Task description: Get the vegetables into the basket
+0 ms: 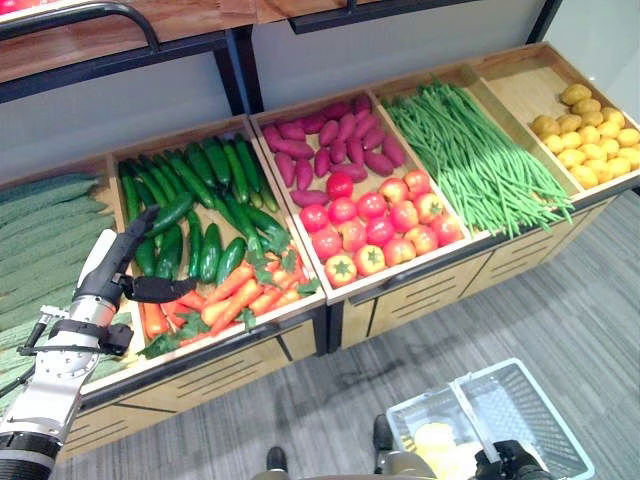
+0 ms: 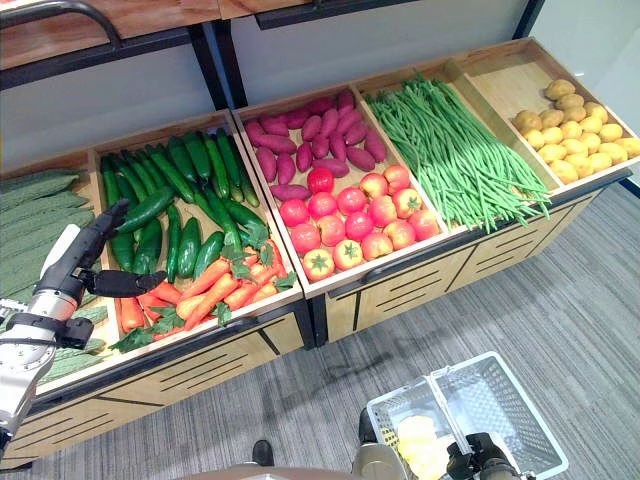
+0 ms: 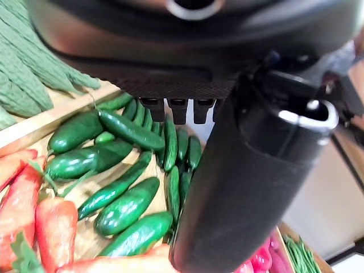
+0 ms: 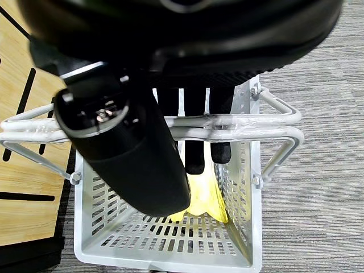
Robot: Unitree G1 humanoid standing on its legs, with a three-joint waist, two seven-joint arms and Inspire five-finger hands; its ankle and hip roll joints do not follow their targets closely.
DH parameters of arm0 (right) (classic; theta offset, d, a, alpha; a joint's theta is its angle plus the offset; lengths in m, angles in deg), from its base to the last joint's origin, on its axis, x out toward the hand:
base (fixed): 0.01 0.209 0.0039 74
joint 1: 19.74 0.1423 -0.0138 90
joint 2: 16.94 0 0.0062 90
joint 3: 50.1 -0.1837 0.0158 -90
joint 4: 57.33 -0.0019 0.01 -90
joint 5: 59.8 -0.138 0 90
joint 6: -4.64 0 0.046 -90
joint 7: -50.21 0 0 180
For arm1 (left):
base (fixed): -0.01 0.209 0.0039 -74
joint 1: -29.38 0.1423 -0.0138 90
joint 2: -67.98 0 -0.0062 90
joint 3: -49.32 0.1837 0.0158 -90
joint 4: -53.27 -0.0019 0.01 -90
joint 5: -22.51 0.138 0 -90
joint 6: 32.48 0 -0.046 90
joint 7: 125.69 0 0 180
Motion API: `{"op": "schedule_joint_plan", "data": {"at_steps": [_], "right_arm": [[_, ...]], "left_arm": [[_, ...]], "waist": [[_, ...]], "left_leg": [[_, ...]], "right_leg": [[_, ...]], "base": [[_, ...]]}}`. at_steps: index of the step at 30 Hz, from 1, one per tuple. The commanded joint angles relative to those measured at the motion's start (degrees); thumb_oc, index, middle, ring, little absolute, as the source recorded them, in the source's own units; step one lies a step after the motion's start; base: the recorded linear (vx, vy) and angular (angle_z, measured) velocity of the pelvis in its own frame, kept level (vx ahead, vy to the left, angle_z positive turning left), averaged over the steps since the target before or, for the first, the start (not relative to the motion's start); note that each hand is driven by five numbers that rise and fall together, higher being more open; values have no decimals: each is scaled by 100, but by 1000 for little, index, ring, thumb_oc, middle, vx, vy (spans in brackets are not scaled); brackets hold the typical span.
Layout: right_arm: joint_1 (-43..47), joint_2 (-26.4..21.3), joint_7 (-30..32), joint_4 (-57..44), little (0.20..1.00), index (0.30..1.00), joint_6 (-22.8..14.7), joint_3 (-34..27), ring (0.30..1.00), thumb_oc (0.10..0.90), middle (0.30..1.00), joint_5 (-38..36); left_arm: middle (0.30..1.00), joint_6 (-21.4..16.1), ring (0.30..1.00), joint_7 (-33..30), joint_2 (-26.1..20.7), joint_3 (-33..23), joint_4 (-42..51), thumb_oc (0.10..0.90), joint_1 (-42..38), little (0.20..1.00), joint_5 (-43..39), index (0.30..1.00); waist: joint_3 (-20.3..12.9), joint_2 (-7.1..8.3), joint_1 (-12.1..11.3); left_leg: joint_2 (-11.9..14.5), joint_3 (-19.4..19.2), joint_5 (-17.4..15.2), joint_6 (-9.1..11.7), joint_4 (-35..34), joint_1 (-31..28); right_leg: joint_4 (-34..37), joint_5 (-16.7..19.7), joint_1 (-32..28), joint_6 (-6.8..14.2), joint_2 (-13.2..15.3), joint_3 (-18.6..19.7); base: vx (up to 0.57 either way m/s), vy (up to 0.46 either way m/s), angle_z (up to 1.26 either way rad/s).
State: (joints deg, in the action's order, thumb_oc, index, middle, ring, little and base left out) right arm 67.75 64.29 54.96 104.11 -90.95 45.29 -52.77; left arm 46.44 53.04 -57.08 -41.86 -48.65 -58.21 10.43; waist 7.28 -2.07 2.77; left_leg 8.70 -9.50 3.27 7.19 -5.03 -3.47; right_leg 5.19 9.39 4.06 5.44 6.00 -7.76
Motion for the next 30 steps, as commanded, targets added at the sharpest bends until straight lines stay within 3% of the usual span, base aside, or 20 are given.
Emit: {"op": "schedule_joint_plan", "data": {"at_steps": [1, 11, 21, 30], "right_arm": [[144, -174, 24, -22, 300, 300, -97, 246, 300, 400, 300, 66], [221, -159, 77, 77, 300, 300, -83, 244, 300, 400, 300, 65], [298, -173, 126, 26, 300, 300, -44, 301, 300, 400, 300, 74], [248, -187, 153, 86, 300, 300, -14, 270, 300, 400, 300, 83]], "left_arm": [[1000, -313, 1000, -109, -720, -243, 131, 900, -414, 1000, 39, 1000], [1000, -141, 1000, -500, -279, 264, -640, 900, -829, 1000, 1163, 1000], [1000, -6, 1000, -543, -94, 751, -1034, 900, -1428, 1000, 1553, 1000], [1000, -41, 1000, -552, -25, 797, -820, 900, -1475, 1000, 1409, 1000]], "waist": [[-198, 372, 167], [-148, 402, 222], [-65, 396, 321], [-41, 374, 347]], "left_leg": [[83, 52, 63, 102, 3, 75], [85, -5, 51, 90, 3, 101], [82, -57, 62, 81, 3, 187], [85, -103, 48, 77, 3, 172]], "right_leg": [[-19, -132, -269, 629, 621, 245], [-19, -128, -180, 629, 613, 331], [-19, -83, -19, 626, 607, 454], [-19, -95, 0, 616, 603, 500]], "base": [[-6, 2, -4], [-2, 1, -3], [-8, 8, -5], [5, 0, -4]]}}
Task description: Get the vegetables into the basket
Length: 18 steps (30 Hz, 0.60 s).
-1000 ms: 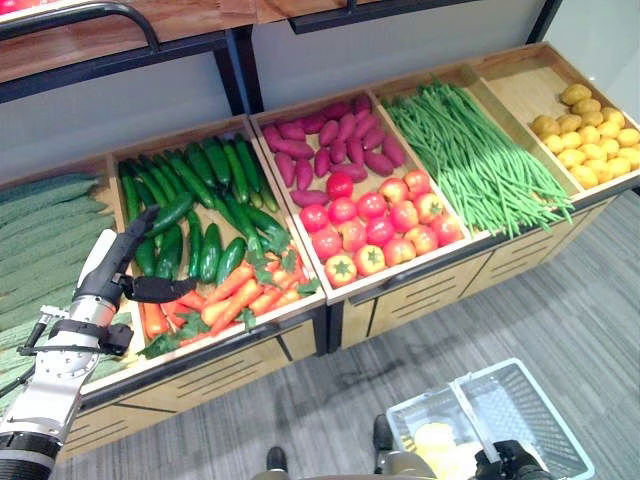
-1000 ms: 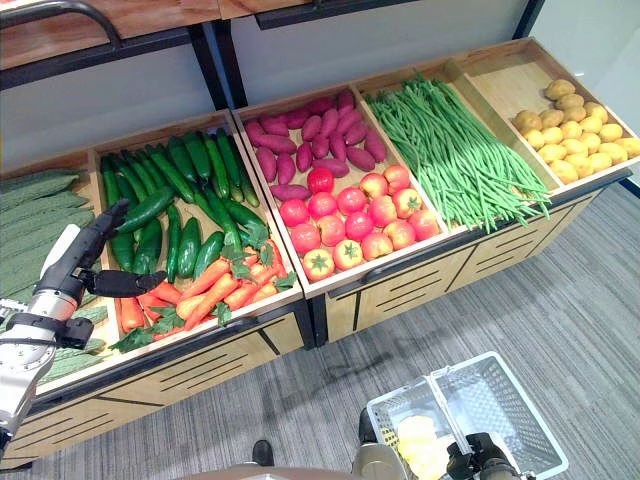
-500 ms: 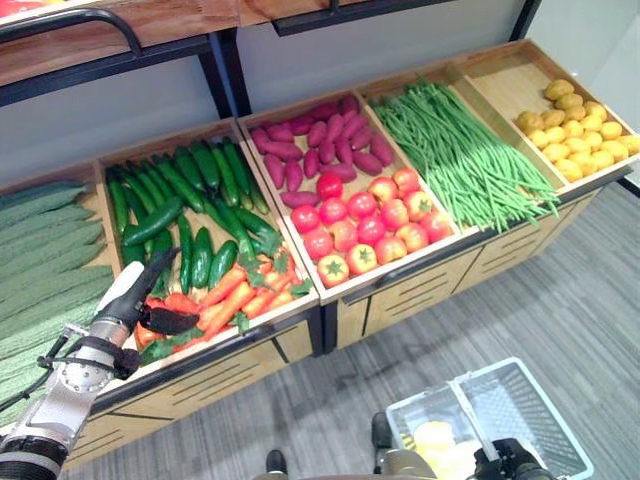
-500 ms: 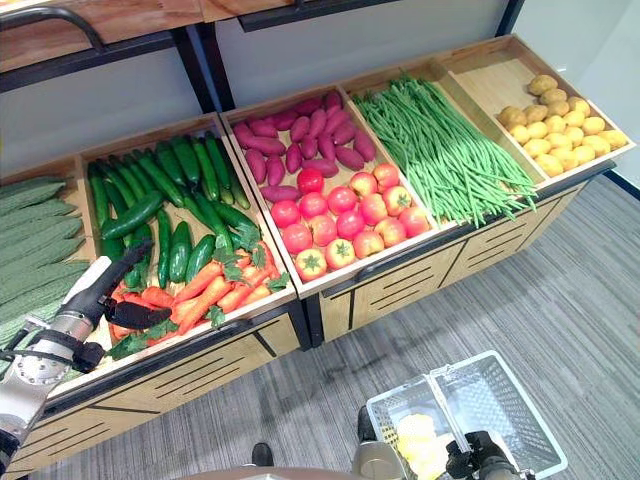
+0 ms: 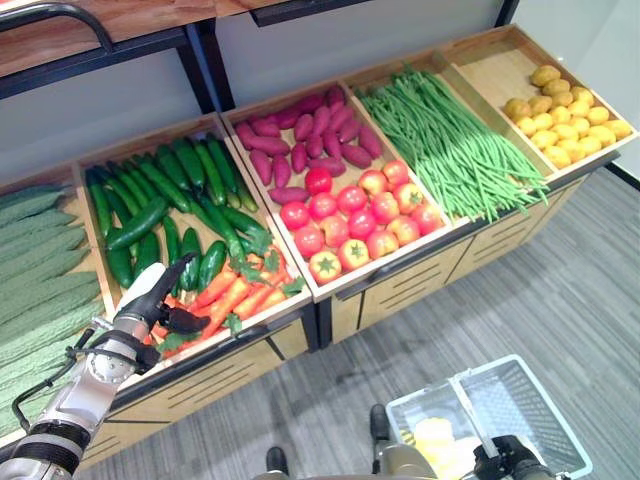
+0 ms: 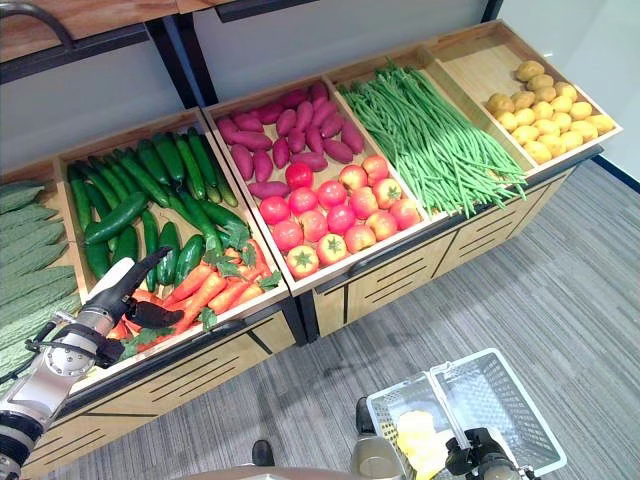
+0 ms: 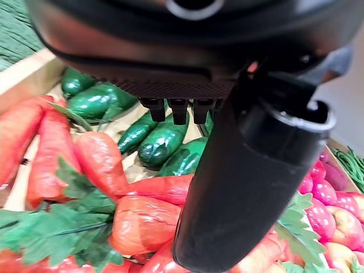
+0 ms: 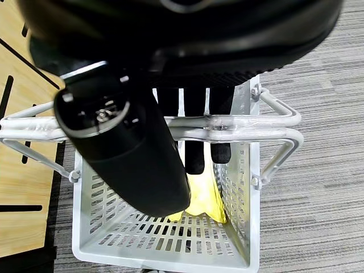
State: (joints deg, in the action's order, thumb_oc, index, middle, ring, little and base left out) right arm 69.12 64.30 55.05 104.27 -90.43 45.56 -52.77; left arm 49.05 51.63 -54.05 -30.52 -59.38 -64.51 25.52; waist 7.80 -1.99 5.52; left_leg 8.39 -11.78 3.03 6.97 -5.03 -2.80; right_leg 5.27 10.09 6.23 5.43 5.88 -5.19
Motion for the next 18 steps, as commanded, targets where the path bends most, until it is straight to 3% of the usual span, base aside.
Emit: {"op": "schedule_joint_plan", "data": {"at_steps": [1, 18], "right_arm": [[120, -187, 144, 70, 300, 300, -69, 247, 300, 400, 300, 83], [25, -173, 85, 45, 300, 300, -79, 251, 300, 400, 300, 75]], "left_arm": [[1000, -308, 1000, -402, -331, -326, 275, 900, -848, 1000, -116, 1000], [1000, -554, 1000, 2, -467, -590, 1156, 900, -400, 1000, -1225, 1000]], "waist": [[-95, 361, 74], [-137, 344, 47]], "left_leg": [[118, 127, 72, 100, 3, 103], [163, 115, 54, 112, 3, -17]], "right_leg": [[-27, -166, -218, 617, 613, 243], [-27, -239, -330, 578, 549, 268]], "base": [[0, 0, 0], [0, 0, 0]]}}
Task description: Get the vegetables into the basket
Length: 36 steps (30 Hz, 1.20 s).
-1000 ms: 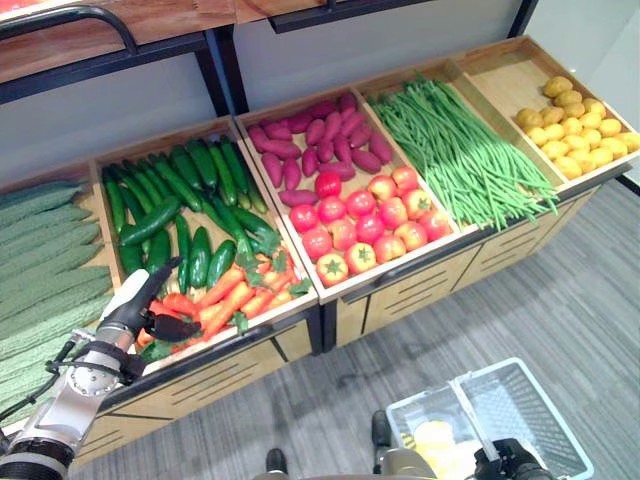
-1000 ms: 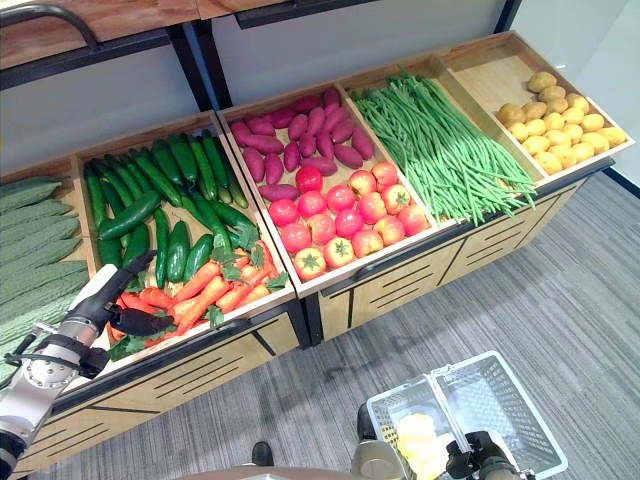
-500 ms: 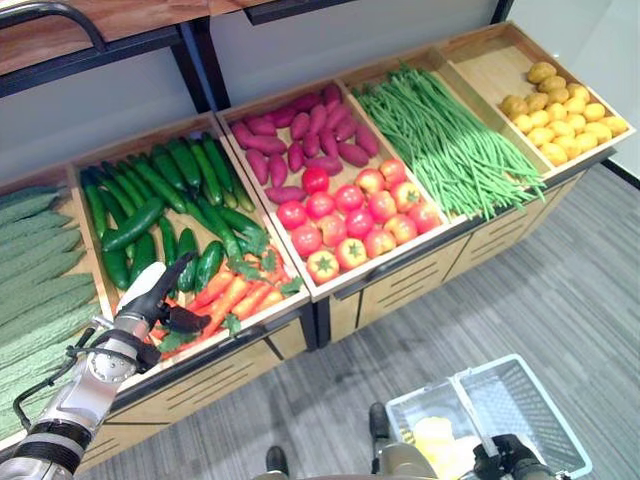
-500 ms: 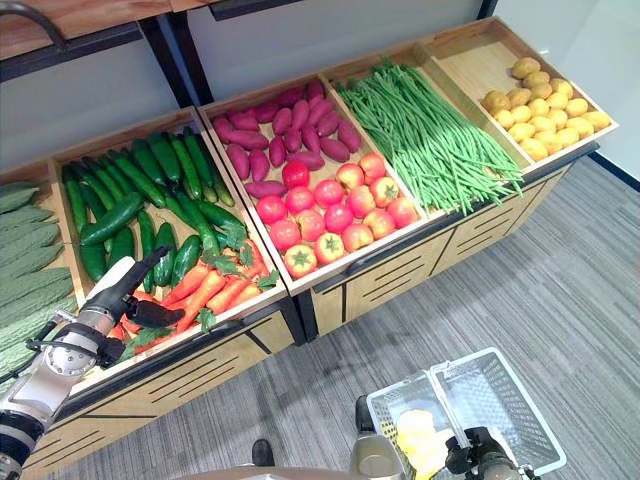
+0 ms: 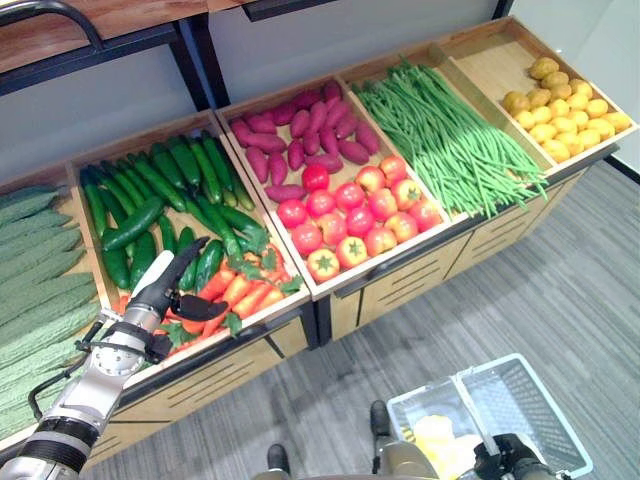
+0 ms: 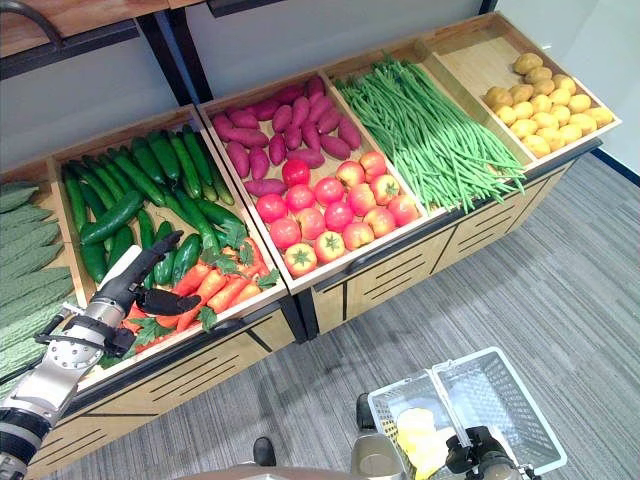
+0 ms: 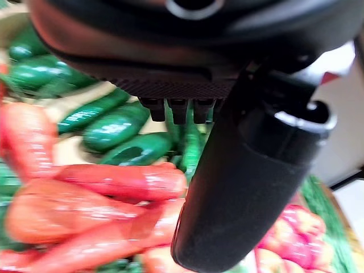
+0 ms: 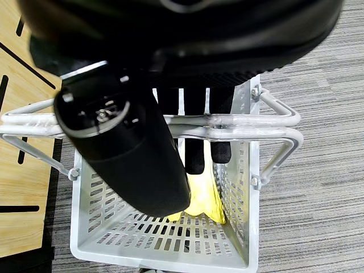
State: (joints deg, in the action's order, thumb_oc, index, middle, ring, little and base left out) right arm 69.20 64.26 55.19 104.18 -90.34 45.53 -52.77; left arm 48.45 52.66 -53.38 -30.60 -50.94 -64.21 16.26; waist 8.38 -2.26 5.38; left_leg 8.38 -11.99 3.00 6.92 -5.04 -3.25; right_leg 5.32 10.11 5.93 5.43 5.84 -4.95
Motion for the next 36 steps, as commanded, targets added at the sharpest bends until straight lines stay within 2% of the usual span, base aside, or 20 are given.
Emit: {"op": "schedule_joint_plan", "data": {"at_steps": [1, 4, 15, 24, 27, 28, 32, 36], "right_arm": [[21, -167, 62, 57, 300, 300, -90, 260, 300, 400, 300, 74], [33, -152, 41, 58, 300, 300, -99, 274, 300, 400, 300, 66], [87, -162, 42, 36, 300, 300, -99, 298, 300, 400, 300, 33], [166, -148, 74, 42, 300, 300, -83, 336, 300, 400, 300, 29], [219, -131, 93, 42, 300, 300, -78, 380, 300, 400, 300, 40], [226, -131, 99, 43, 300, 300, -79, 391, 300, 400, 300, 40], [294, -113, 131, 30, 300, 300, -94, 454, 300, 400, 300, 43], [307, -113, 150, 36, 300, 300, -97, 452, 300, 400, 300, 29]], "left_arm": [[1000, -510, 1000, -97, -560, -584, 341, 900, -406, 1000, -279, 1000], [1000, -494, 1000, -75, -627, -566, 378, 900, -339, 1000, -175, 1000], [1000, -344, 1000, -209, -365, -414, -187, 900, -491, 1000, 169, 1000], [1000, -137, 1000, -384, -130, -100, -864, 900, -765, 1000, 1042, 1000], [374, -116, 374, -357, -18, 136, -1146, 453, -893, 374, 1295, 374], [300, -109, 300, -365, -3, 203, -1172, 400, -929, 300, 1362, 300], [300, -112, 300, -408, 153, 486, -1504, 400, -1038, 300, 1634, 300], [300, -105, 300, -436, 191, 533, -1497, 400, -1061, 300, 1695, 300]], "waist": [[-197, 371, 62], [-200, 379, 51], [-109, 376, 75], [-37, 397, 115], [-49, 420, 162], [-52, 424, 165], [-42, 444, 204], [-34, 447, 198]], "left_leg": [[163, 136, 56, 117, 4, 25], [166, 138, 53, 117, 4, 10], [167, 121, 68, 113, 4, 70], [175, 66, 66, 104, 4, 96], [178, 26, 50, 101, 4, 79], [180, 19, 45, 99, 4, 74], [191, -30, 36, 102, 4, 56], [188, -35, 30, 101, 4, 52]], "right_leg": [[-32, -244, -304, 576, 551, 247], [-32, -252, -319, 576, 546, 250], [-32, -220, -219, 570, 532, 293], [-32, -215, -140, 564, 504, 374], [-32, -209, -125, 564, 497, 416], [-32, -206, -118, 563, 491, 425], [-32, -197, -89, 562, 481, 475], [-32, -197, -83, 562, 480, 482]], "base": [[0, 0, 0], [0, 0, 0], [-1, 0, 0], [-1, 4, -5], [0, 0, 0], [0, 0, 0], [3, 1, -1], [-2, 3, -5]]}}
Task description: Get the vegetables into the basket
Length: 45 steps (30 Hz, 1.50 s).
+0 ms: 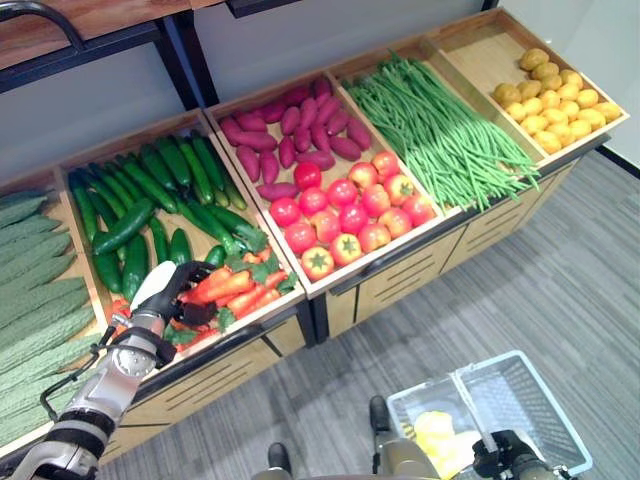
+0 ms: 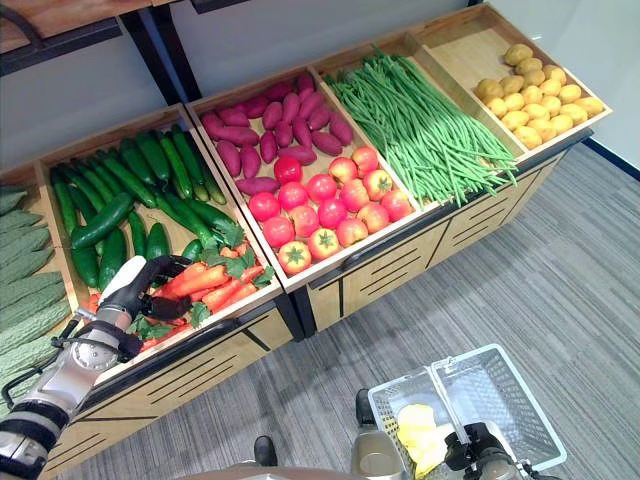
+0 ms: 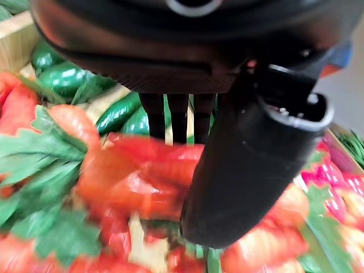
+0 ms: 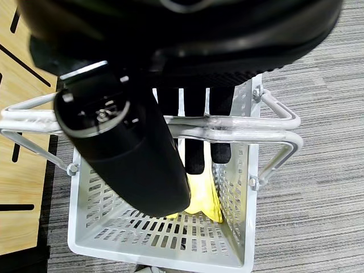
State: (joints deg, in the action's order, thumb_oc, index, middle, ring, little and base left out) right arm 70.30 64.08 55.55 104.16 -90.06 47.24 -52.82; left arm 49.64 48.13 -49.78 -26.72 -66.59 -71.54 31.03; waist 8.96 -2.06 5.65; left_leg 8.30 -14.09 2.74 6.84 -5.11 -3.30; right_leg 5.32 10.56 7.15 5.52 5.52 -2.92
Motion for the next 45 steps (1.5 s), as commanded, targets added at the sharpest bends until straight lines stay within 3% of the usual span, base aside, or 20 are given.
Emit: {"op": "schedule_joint_plan", "data": {"at_steps": [1, 6, 10, 16, 23, 25, 27, 28, 33, 34, 36, 40, 45], "right_arm": [[171, -79, 125, 39, 300, 300, -122, 272, 300, 400, 300, 23], [121, -70, 152, 77, 300, 300, -104, 244, 300, 400, 300, 26], [25, -57, 259, 184, 300, 300, -117, 166, 300, 400, 300, 22], [-11, -2, 314, 209, 300, 300, -137, 171, 300, 400, 300, 51], [21, 29, 352, 204, 300, 300, -151, 244, 300, 400, 300, 120], [10, 42, 350, 186, 300, 300, -151, 258, 300, 400, 300, 136], [0, 50, 348, 174, 300, 300, -153, 259, 300, 400, 300, 143], [-20, 76, 343, 150, 300, 300, -149, 253, 300, 400, 300, 164], [-42, 113, 331, 143, 300, 300, -164, 238, 300, 400, 300, 197], [-63, 122, 320, 108, 300, 300, -172, 225, 300, 400, 300, 195], [-67, 120, 319, 106, 300, 300, -171, 227, 300, 400, 300, 196], [-127, 110, 261, 78, 300, 300, -190, 180, 300, 400, 300, 176], [-155, 114, 239, 82, 300, 300, -192, 160, 300, 400, 300, 158]], "left_arm": [[300, -220, 300, -31, -139, 124, 54, 400, -324, 300, 241, 300], [300, -165, 300, -209, -133, -12, 99, 400, -323, 300, 309, 300], [300, -22, 300, -976, -267, -609, 73, 400, -466, 300, 539, 300], [300, 16, 300, -1630, -226, -1232, 359, 400, -442, 300, 534, 300], [300, -324, 300, -2082, 172, -1831, 1317, 400, -307, 300, 80, 300], [300, -462, 300, -2186, 473, -1962, 1557, 400, -216, 300, -334, 300], [300, -535, 300, -2196, 598, -2043, 1727, 400, -149, 300, -513, 300], [300, -767, 300, -2119, 904, -2154, 2010, 400, -2, 300, -1062, 300], [300, -1098, 300, -1817, 1291, -2268, 2401, 400, 202, 300, -2045, 300], [300, -1256, 300, -1515, 1433, -2239, 2687, 400, 320, 300, -2647, 300], [300, -1255, 300, -1504, 1432, -2244, 2692, 400, 328, 300, -2657, 300], [300, -1322, 300, -777, 1597, -1980, 3050, 400, 555, 300, -3594, 300], [300, -1318, 300, -541, 1622, -1861, 3087, 400, 611, 300, -3945, 300]], "waist": [[-97, 431, 169], [-142, 434, 154], [-271, 435, 63], [-342, 464, 12], [-405, 525, -18], [-420, 548, -19], [-429, 555, -22], [-439, 572, -22], [-440, 590, -30], [-441, 592, -29], [-444, 590, -28], [-450, 580, -38], [-463, 565, -19]], "left_leg": [[199, 170, 47, 108, 11, 48], [199, 176, 35, 105, 11, 9], [167, 252, 6, 101, 11, -62], [146, 303, -8, 96, 11, -90], [125, 348, -39, 81, 11, -122], [118, 354, -41, 73, 11, -119], [113, 355, -44, 70, 11, -118], [101, 358, -39, 57, 11, -111], [91, 370, -40, 46, 11, -106], [89, 372, -40, 43, 11, -103], [90, 371, -40, 43, 11, -104], [75, 392, -44, 17, 11, -153], [59, 358, -56, 4, 11, -197]], "right_leg": [[-32, -247, -216, 551, 512, 272], [-32, -268, -272, 554, 514, 249], [-32, -334, -444, 562, 546, 144], [-32, -355, -524, 571, 575, 84], [-32, -378, -595, 567, 608, 34], [-32, -374, -592, 560, 617, 36], [-32, -373, -593, 559, 618, 34], [-32, -364, -586, 551, 627, 42], [-32, -362, -588, 546, 634, 46], [-32, -366, -595, 540, 630, 43], [-32, -366, -595, 540, 629, 43], [-32, -383, -652, 523, 630, 54], [-32, -382, -662, 528, 634, 79]], "base": [[8, -4, -4], [0, 0, 0], [20, -4, 3], [9, 1, 5], [1, 4, 3], [0, 0, 0], [0, 0, 0], [0, 0, 0], [0, 0, 0], [0, 0, 0], [0, 0, 0], [0, 0, 0], [0, 0, 0]]}}
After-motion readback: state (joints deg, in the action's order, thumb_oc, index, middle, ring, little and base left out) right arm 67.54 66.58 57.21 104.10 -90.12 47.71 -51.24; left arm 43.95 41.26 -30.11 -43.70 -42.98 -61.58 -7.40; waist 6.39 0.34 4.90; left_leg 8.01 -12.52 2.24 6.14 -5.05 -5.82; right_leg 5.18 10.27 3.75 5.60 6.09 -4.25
